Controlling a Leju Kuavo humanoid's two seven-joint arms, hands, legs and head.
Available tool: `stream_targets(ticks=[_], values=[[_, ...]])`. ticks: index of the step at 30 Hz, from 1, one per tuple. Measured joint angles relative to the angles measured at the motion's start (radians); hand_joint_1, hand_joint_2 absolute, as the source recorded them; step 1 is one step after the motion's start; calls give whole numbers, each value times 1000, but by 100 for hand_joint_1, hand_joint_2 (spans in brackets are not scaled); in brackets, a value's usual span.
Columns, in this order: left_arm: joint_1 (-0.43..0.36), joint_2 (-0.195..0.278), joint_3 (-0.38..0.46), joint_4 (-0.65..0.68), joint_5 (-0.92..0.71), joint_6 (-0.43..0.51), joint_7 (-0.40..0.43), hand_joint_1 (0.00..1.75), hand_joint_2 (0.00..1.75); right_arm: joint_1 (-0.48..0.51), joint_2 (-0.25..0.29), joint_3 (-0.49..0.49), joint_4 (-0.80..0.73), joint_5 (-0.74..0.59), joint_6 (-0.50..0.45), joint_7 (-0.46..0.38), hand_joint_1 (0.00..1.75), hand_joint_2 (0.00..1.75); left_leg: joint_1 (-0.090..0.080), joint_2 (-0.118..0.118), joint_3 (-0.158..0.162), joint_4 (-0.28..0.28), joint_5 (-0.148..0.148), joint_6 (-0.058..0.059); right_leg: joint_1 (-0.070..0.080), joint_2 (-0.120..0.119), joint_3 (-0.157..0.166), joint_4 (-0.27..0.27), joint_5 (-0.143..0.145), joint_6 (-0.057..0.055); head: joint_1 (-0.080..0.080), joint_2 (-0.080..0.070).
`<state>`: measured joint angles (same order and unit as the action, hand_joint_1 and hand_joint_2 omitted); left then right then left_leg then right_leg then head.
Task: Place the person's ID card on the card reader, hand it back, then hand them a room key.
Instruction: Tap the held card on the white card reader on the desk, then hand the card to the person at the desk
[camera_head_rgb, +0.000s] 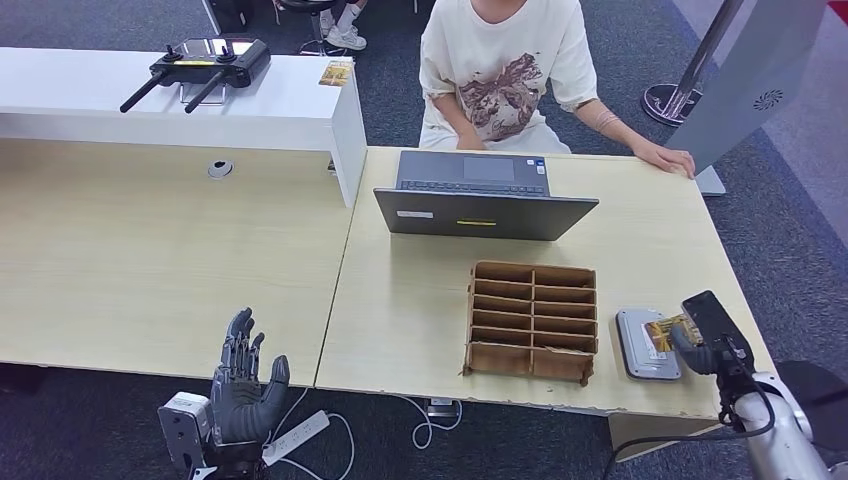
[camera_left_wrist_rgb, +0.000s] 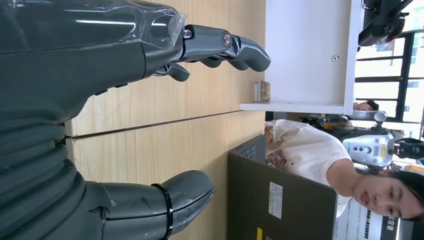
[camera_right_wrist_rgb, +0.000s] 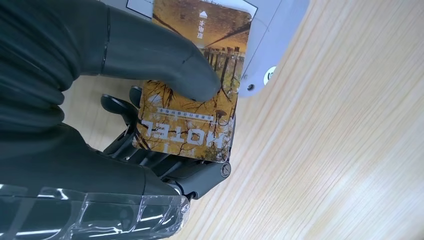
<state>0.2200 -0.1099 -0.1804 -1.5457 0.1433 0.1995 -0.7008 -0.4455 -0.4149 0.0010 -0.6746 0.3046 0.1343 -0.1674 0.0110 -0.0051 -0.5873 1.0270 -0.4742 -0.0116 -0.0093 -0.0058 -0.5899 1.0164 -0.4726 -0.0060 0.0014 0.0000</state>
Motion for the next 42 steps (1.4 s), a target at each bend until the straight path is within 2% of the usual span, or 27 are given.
stream_targets(ticks=[14,24,33,37,42], values=[[0,-4,6,0,-11,-6,0,0,175,1,-7,-24,-47,-139,101,-56,175,175,0,0,0,0,0,0,0,0,0,0,0,0,0,0],[0,-6,20,-11,-25,-20,0,0,175,-2,-16,-60,-119,-177,88,-73,175,175,0,0,-1,0,0,0,0,0,0,0,0,0,0,0],[0,-14,21,-26,-29,-20,0,0,175,-42,-9,-85,-182,-220,68,-129,175,175,0,0,-1,0,0,0,0,0,0,0,0,0,0,0],[0,-15,21,-28,-30,-20,0,0,175,-63,2,-88,-205,-206,9,-163,175,175,0,-1,-1,0,0,0,0,-1,0,1,0,0,0,0],[-6,-25,21,-28,-27,-15,0,0,175,-150,23,-82,-232,-111,-161,-185,175,175,0,0,-1,0,0,0,0,0,0,1,0,0,0,0]])
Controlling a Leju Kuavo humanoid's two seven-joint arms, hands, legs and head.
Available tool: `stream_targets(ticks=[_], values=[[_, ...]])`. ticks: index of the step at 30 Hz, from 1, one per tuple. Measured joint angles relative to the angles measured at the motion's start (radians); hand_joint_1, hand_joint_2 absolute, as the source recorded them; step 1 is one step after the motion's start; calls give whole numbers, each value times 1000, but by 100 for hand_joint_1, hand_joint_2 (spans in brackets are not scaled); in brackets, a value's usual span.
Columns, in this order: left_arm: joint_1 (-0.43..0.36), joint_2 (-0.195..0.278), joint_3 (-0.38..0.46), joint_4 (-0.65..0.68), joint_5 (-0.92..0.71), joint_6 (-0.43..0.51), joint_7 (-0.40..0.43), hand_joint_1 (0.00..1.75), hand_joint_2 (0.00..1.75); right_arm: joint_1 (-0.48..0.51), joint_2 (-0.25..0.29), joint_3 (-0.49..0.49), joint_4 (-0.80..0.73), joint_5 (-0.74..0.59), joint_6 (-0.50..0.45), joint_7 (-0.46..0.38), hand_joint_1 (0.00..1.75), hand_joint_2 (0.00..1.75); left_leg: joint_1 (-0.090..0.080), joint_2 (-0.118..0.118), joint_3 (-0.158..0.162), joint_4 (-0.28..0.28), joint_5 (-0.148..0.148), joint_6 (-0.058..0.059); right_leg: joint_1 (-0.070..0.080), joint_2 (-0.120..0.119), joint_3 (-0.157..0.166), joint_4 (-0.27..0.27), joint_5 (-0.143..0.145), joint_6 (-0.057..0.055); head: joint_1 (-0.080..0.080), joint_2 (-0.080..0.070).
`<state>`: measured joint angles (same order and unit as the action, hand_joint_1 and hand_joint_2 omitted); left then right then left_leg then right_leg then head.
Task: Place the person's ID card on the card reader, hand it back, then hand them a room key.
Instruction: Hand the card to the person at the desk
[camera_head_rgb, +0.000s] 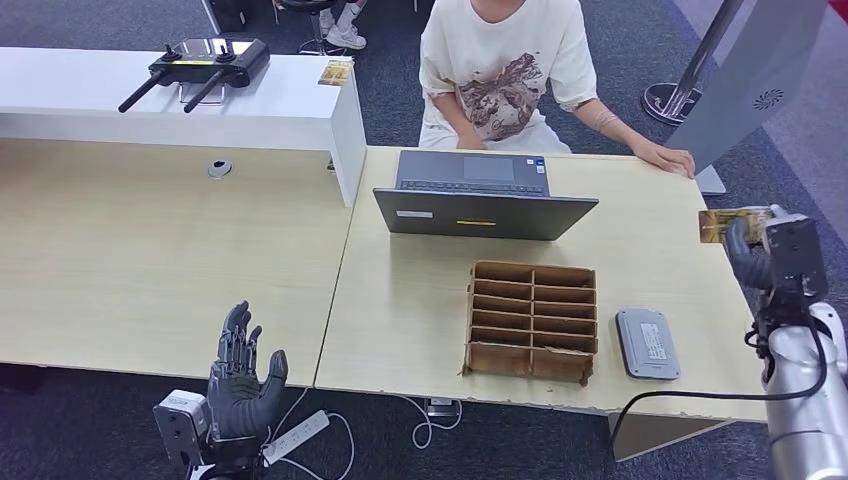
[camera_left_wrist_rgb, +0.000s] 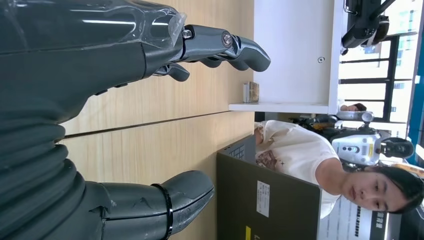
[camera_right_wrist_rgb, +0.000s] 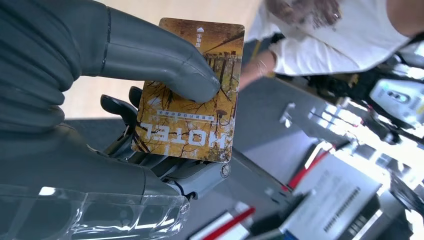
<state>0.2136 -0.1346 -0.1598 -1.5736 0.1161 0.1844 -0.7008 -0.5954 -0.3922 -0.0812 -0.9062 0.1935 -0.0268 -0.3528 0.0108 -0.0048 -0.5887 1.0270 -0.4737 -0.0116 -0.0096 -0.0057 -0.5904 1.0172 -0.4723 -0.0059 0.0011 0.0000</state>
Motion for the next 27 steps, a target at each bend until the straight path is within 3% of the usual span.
stream_targets(ticks=[6,14,19,27], values=[[-20,-4,0,0,8,-5,0,0,175,-165,23,59,1,101,-119,-4,175,175,0,-1,1,0,1,0,0,0,0,0,0,0,0,0],[-26,-9,0,0,9,-18,0,0,175,-303,59,160,17,238,-233,10,175,175,0,-1,0,0,1,0,0,0,0,0,0,0,0,0],[-38,-12,-2,0,10,-45,0,0,175,-405,93,267,53,494,-326,86,175,175,0,1,0,0,1,0,0,2,-1,1,1,0,0,0],[-59,-14,-15,0,3,-66,0,0,175,-545,180,444,177,755,-360,163,175,175,1,1,0,0,1,-1,1,2,-1,1,1,0,0,0]])
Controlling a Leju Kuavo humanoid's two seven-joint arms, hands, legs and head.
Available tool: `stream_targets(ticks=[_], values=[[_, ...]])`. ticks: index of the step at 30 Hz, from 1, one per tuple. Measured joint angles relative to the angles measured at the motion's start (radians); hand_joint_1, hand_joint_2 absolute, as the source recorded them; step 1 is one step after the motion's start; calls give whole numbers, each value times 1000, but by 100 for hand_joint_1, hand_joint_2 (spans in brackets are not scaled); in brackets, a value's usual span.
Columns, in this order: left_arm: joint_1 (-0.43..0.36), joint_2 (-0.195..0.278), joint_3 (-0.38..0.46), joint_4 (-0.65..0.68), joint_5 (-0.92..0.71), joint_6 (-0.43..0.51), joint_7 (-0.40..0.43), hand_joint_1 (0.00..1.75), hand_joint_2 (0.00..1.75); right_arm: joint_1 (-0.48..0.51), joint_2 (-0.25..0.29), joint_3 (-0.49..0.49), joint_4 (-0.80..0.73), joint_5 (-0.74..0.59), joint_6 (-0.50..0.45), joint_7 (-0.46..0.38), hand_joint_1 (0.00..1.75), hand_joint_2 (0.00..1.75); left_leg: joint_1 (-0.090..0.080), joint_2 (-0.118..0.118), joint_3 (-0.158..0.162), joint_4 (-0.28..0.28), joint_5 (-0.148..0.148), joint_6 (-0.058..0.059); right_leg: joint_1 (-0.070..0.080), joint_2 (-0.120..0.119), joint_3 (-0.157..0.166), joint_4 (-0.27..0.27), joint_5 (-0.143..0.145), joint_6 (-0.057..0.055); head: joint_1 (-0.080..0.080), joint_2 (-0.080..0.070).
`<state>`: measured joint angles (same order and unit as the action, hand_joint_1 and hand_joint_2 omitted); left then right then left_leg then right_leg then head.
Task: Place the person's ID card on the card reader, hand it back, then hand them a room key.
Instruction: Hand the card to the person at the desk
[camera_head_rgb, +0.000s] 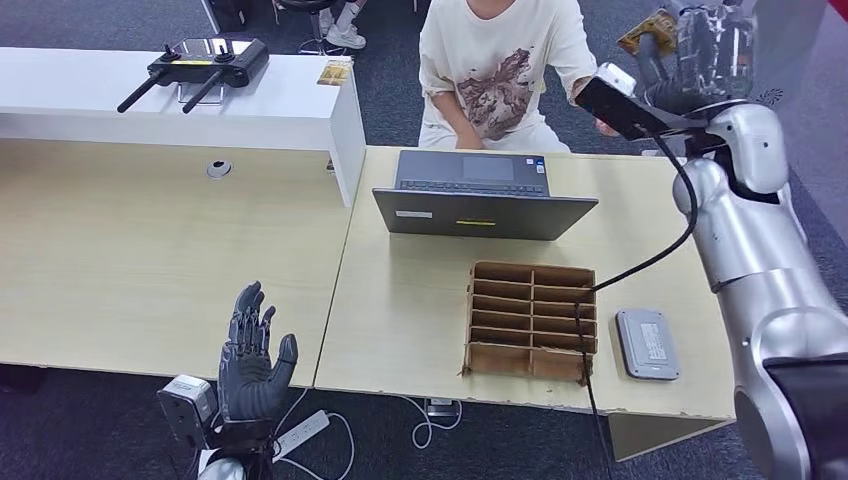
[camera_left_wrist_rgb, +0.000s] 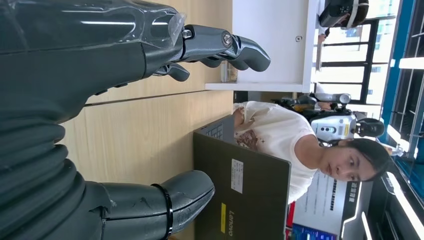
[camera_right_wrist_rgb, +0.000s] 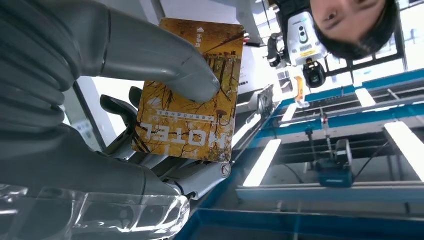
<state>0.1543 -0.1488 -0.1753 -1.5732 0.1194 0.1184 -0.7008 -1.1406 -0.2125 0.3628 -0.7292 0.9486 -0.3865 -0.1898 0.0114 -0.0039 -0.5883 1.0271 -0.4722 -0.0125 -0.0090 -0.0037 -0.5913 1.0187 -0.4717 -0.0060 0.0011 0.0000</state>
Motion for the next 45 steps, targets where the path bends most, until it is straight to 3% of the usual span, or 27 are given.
stream_targets(ticks=[12,31,32,35,36,45], values=[[-6,2,-13,0,2,-9,0,0,175,-132,102,161,209,214,20,110,175,175,0,0,0,0,0,0,0,-1,0,-1,0,0,0,0],[-7,7,-31,0,-1,-24,0,0,175,-150,120,200,327,256,103,181,175,175,0,0,0,0,0,0,0,0,0,-1,0,0,0,0],[-7,7,-31,0,-1,-24,0,0,175,-150,120,200,329,256,105,182,147,175,0,0,0,0,0,0,0,0,0,-1,0,0,0,0],[-8,8,-31,0,-2,-25,0,0,175,-150,120,201,337,256,117,186,17,175,0,0,0,0,0,0,0,0,0,-1,0,0,0,0],[-9,8,-31,0,-2,-26,0,0,175,-150,120,201,339,255,121,187,0,175,0,0,0,0,0,0,0,0,0,-1,0,0,0,0],[-18,10,-31,0,-10,-39,0,0,175,-149,120,179,342,249,122,195,0,175,0,0,0,0,0,0,0,0,-1,-1,0,0,0,0]])
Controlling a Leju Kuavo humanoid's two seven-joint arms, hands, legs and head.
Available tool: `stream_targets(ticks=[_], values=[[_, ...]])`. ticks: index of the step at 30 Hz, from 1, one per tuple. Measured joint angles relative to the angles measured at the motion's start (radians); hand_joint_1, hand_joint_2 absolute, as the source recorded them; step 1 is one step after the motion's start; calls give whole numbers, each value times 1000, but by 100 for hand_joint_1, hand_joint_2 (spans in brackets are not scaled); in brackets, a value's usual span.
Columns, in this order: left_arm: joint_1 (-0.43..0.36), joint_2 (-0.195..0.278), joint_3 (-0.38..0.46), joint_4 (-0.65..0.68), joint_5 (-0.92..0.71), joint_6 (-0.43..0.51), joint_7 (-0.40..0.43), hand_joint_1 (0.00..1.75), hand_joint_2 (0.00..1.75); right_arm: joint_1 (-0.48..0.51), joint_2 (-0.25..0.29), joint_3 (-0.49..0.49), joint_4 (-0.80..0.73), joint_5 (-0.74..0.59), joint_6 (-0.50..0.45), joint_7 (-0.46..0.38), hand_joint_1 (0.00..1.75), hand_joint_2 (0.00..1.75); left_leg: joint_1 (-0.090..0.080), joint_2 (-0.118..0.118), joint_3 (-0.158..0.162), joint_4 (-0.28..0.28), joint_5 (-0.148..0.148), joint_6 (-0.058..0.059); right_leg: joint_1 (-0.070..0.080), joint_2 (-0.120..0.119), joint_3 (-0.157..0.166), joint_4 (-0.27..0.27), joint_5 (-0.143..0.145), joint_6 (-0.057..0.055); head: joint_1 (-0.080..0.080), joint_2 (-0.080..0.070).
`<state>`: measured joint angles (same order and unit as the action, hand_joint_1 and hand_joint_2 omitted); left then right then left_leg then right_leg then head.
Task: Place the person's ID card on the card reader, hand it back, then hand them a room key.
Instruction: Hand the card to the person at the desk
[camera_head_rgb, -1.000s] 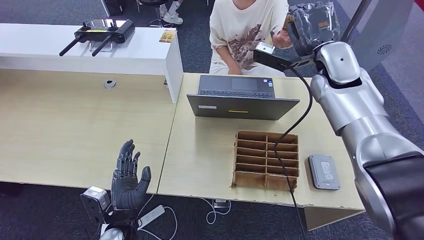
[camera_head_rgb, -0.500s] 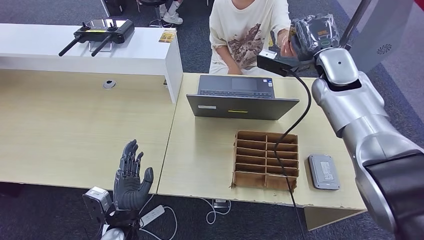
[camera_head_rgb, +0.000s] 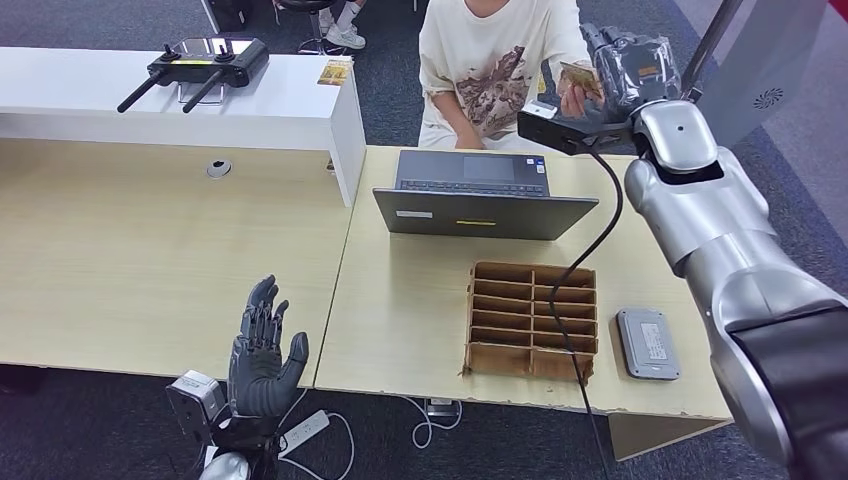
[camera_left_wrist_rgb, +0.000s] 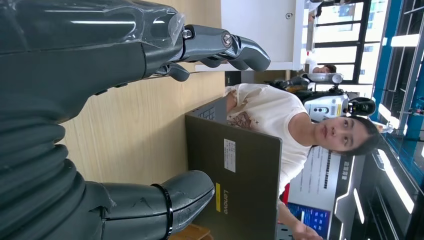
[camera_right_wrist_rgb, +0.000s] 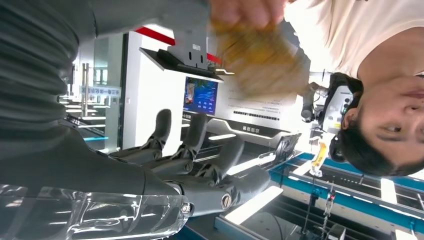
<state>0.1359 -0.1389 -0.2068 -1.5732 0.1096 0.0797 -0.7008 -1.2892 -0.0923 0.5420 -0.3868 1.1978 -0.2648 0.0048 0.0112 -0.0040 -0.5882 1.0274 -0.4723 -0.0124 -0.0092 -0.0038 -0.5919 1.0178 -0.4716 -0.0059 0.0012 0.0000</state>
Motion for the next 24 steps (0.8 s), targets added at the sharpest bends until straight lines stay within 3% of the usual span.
stream_targets(ticks=[6,9,15,24], values=[[-2,0,0,1,-4,-6,0,0,175,1,-1,-47,0,-16,-9,-14,0,175,0,0,0,0,0,0,0,0,0,0,0,0,0,0],[-3,0,0,1,-6,-5,0,0,175,5,-2,-88,0,-89,-18,-46,0,175,0,0,0,0,0,0,0,0,0,0,0,0,0,0],[-1,0,0,2,-5,17,0,0,175,16,-2,-238,-15,-301,-10,-167,0,175,0,0,0,0,0,0,0,0,0,0,0,0,0,0],[21,2,1,-4,-2,51,0,0,175,47,-14,-428,-85,-556,91,-343,0,175,0,0,0,0,0,0,0,0,0,0,0,0,0,0]])
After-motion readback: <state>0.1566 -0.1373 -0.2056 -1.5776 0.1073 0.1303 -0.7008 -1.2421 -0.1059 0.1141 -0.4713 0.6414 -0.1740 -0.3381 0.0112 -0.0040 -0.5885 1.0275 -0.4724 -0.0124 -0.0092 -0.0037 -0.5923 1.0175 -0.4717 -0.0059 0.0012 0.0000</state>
